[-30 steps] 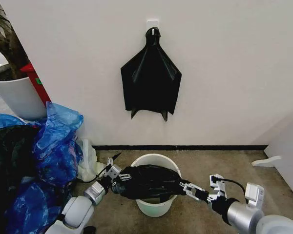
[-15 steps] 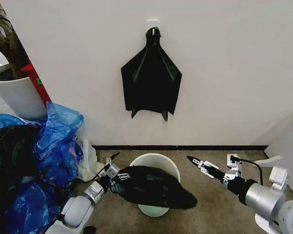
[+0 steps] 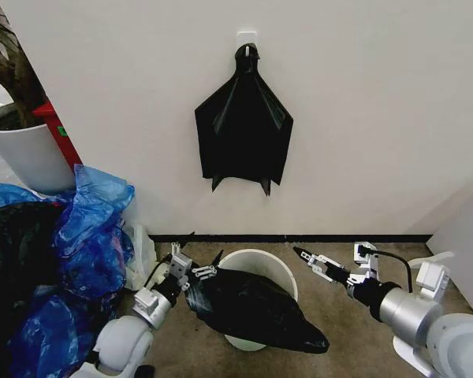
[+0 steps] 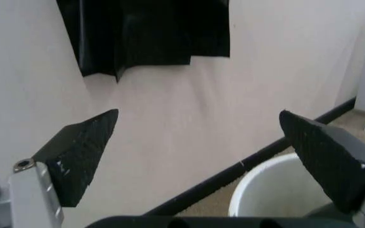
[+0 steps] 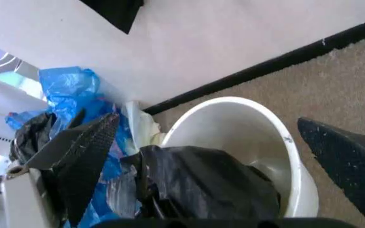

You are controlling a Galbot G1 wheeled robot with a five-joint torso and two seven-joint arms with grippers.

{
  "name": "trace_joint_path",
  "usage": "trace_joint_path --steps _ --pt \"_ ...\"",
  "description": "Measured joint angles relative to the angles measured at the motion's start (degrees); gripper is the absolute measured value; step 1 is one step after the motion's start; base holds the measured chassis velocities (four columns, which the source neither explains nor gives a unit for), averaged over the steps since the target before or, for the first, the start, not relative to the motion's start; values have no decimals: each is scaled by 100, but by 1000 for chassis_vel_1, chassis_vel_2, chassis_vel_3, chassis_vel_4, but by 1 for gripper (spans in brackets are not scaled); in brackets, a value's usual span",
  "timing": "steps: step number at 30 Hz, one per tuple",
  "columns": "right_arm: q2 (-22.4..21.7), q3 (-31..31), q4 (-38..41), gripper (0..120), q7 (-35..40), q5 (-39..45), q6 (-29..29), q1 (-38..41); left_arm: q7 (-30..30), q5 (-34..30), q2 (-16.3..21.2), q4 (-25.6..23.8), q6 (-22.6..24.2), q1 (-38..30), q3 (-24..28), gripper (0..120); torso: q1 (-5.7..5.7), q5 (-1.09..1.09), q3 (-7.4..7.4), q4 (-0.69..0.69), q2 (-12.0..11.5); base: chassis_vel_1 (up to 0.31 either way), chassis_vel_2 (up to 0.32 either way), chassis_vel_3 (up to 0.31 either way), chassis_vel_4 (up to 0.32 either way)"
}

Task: Place the garbage bag over the trash bin.

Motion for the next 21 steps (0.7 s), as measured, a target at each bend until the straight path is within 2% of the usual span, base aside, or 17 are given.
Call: trace_joint_path --steps 7,10,13,17,21 --pt "-68 -5 0 100 -391 -693 2 146 -609 -563 112 -445 272 130 -147 100 0 0 0 0 0 0 0 0 0" --pt "-155 -22 -2 100 -1247 -1705 81 253 -1009 -1063 61 -680 395 322 -198 100 0 0 0 -1 0 0 0 0 0" --pt "-185 -136 -261 100 -1867 -2550 240 329 -1077 -1269 -61 -869 468 610 -241 100 0 1 0 0 1 0 0 0 0" --pt "-295 -162 -593 100 -2206 -2838 320 386 -1160 -1376 -187 -1078 662 858 -329 100 0 0 0 1 1 0 0 0 0" --pt "-807 -94 -1111 100 -2687 -2901 385 595 -1287 -1571 -258 -1276 940 1258 -566 100 0 2 0 -1 1 0 0 0 0"
